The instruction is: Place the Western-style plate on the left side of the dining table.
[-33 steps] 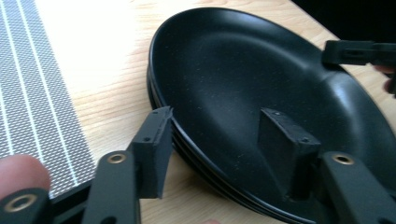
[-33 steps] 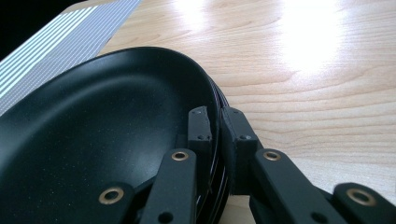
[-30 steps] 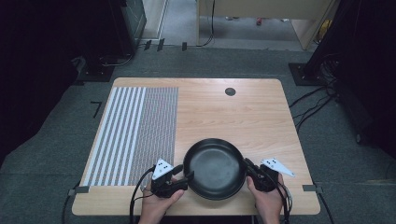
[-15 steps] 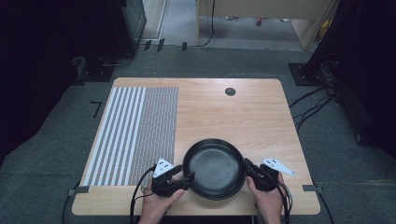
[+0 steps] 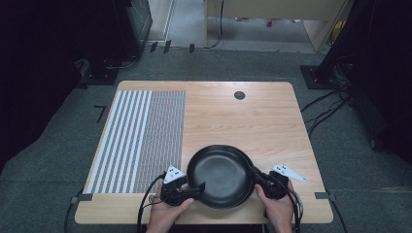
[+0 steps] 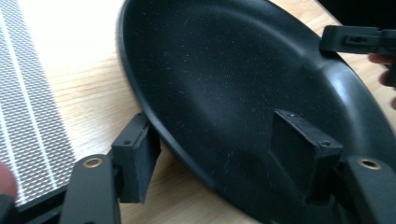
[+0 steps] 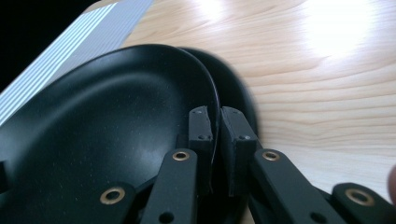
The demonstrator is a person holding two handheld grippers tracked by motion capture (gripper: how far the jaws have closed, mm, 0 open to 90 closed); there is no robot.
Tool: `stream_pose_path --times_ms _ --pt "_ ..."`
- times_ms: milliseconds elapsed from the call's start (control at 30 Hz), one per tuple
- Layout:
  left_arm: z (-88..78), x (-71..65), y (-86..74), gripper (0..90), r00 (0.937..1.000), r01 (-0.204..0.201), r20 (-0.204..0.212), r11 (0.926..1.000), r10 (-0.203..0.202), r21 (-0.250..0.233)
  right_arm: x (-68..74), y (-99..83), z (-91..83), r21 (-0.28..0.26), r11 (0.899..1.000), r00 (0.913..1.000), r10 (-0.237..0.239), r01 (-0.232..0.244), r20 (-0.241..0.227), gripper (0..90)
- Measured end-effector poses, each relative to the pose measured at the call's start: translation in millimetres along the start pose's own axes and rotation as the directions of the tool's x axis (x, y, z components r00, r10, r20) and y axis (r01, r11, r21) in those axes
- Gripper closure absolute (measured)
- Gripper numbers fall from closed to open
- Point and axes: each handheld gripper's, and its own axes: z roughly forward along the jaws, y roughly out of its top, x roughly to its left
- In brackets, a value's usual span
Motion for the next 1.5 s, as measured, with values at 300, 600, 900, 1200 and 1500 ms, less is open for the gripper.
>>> stream_pose_path --times_ms 300,600,900,1200,1500 --pt "-3.3 0.0 0.5 37.6 0.9998 0.008 -0.020 1.0000 -0.008 -0.002 3.2 -1.6 3.2 -0.009 1.000 1.0000 -0.006 0.006 0.008 82.8" --pt "-10.5 8.4 4.2 46.1 0.9990 0.045 -0.001 0.9990 -0.045 -0.005 1.3 -1.7 4.3 0.007 1.000 0.9990 0.031 -0.031 -0.032 83.2" --pt "-23.5 21.2 6.8 60.7 0.9944 0.103 -0.020 0.9940 -0.104 -0.036 4.9 -3.9 8.9 0.030 0.998 0.9949 0.055 -0.053 -0.085 83.2" --pt "-24.7 26.6 7.9 64.1 0.9945 0.104 -0.004 0.9936 -0.105 -0.042 5.2 -3.6 20.6 0.064 0.992 0.9883 0.119 -0.113 -0.096 77.3" --pt "-19.6 36.7 7.3 66.2 0.9882 0.141 0.067 0.9891 -0.138 -0.042 2.1 3.5 21.8 0.080 0.987 0.9814 0.148 -0.139 -0.122 77.8"
